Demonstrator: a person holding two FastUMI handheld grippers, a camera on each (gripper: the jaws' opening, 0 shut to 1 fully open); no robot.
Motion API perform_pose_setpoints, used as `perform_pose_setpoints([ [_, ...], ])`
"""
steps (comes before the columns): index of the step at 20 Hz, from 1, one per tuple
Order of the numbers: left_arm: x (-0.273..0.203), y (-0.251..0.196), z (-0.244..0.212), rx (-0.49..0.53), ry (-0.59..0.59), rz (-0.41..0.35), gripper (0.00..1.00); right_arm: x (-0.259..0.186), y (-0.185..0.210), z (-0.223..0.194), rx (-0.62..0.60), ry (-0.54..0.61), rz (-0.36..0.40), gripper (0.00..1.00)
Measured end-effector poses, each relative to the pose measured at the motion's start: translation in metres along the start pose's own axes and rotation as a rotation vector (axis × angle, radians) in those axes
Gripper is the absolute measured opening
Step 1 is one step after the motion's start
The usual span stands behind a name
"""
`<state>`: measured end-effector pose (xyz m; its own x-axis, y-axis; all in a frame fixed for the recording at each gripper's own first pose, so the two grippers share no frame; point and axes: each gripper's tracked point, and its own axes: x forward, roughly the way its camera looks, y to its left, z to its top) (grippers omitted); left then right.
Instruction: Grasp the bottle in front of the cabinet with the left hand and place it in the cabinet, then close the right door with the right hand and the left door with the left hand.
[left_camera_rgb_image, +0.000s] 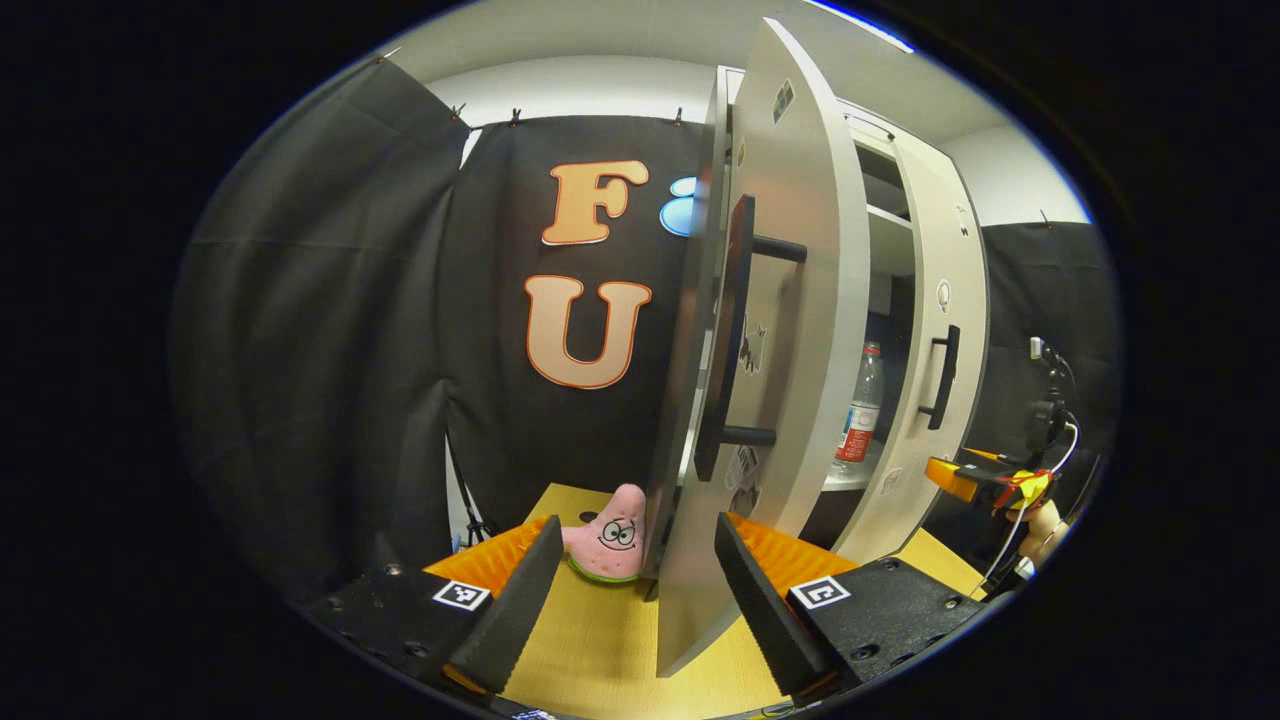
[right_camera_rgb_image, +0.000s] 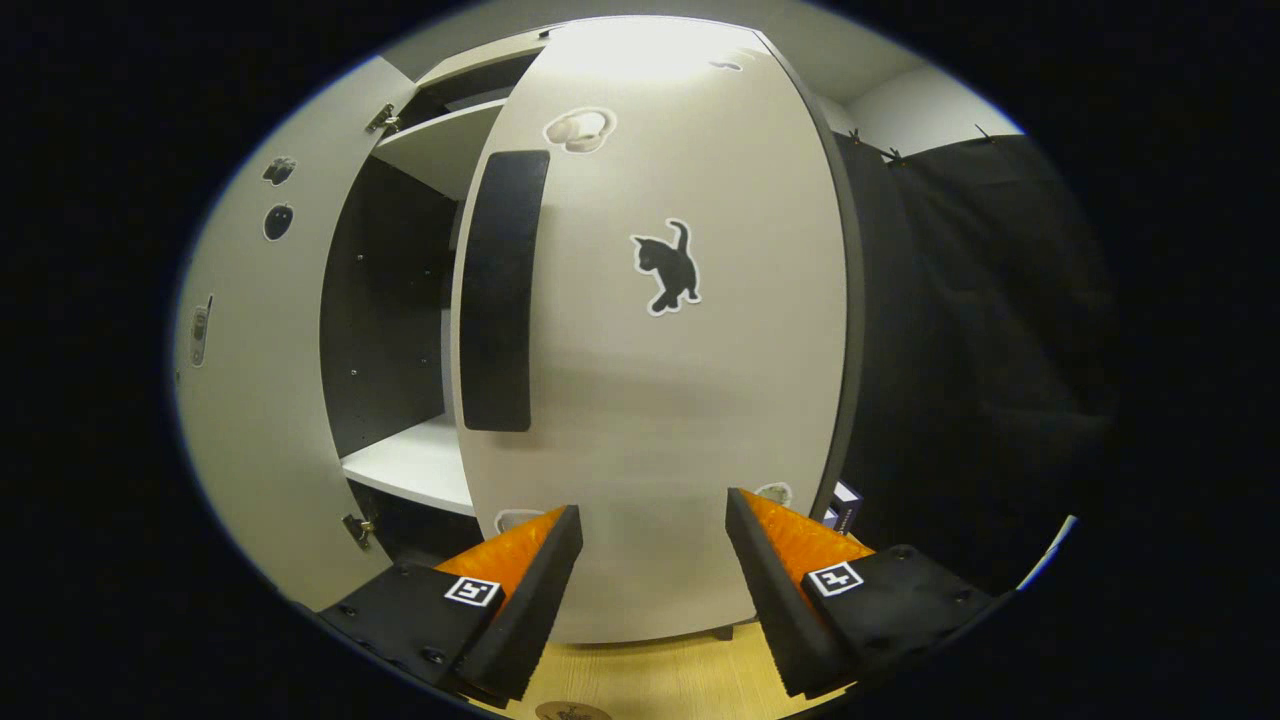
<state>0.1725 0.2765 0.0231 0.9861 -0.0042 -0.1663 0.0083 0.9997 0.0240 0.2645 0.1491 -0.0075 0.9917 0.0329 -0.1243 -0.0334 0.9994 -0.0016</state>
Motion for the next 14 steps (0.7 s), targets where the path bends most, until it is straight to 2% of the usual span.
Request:
perform_pose_setpoints([
  [6,-0.005,-0.018,-0.006,-0.075,-0.002,0.046,0.94,-0.053,-0.051,0.017,0.033,-0.022,-0.002,0.95],
  [9,-0.005,-0.034,-0.007,-0.079,-0.006,0.058,0.94,-0.071,-0.073,0.02,0.034,-0.026,0.005,0.95],
  [14,-0.002,-0.073,-0.012,-0.101,-0.004,0.038,0.94,-0.085,-0.107,0.016,0.066,-0.007,0.012,0.95],
])
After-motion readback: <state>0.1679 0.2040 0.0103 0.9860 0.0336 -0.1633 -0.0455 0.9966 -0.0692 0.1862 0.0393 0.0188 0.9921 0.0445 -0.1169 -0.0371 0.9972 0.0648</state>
